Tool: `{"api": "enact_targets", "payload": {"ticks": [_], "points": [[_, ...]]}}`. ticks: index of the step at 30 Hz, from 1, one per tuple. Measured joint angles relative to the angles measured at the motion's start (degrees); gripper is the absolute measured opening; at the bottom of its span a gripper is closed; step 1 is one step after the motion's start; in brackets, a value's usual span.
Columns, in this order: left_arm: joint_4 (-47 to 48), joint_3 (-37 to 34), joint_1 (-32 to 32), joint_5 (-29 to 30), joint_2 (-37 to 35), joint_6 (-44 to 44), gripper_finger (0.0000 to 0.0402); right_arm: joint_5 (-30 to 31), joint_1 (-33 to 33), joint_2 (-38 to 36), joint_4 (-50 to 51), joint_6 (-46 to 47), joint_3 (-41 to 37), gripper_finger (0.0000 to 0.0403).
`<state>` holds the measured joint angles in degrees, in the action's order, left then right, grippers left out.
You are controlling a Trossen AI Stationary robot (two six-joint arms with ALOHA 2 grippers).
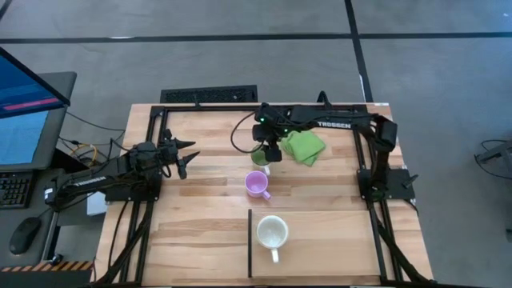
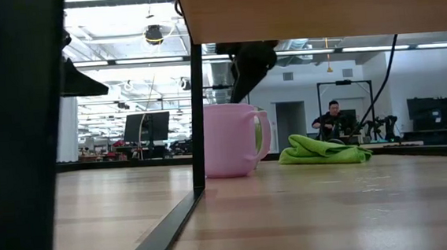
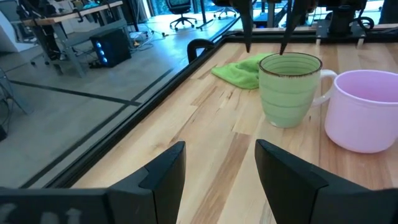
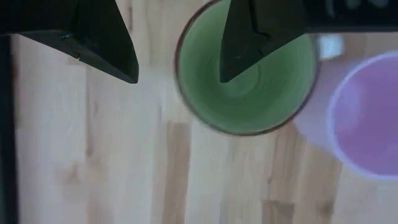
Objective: Stack small to large cups/mugs on shelf
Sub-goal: Put the green mug on the shelf
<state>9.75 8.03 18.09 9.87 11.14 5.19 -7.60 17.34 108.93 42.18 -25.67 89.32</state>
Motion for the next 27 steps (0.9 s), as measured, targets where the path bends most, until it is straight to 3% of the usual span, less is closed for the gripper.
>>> {"api": "enact_targets", "payload": {"ticks": [27], "points": [[0.34, 0.00, 0.02, 0.00, 0.00, -0.04, 0.0185, 0.23, 0.15, 3.09, -1.95, 0.28, -0.16, 0.0249]]}}
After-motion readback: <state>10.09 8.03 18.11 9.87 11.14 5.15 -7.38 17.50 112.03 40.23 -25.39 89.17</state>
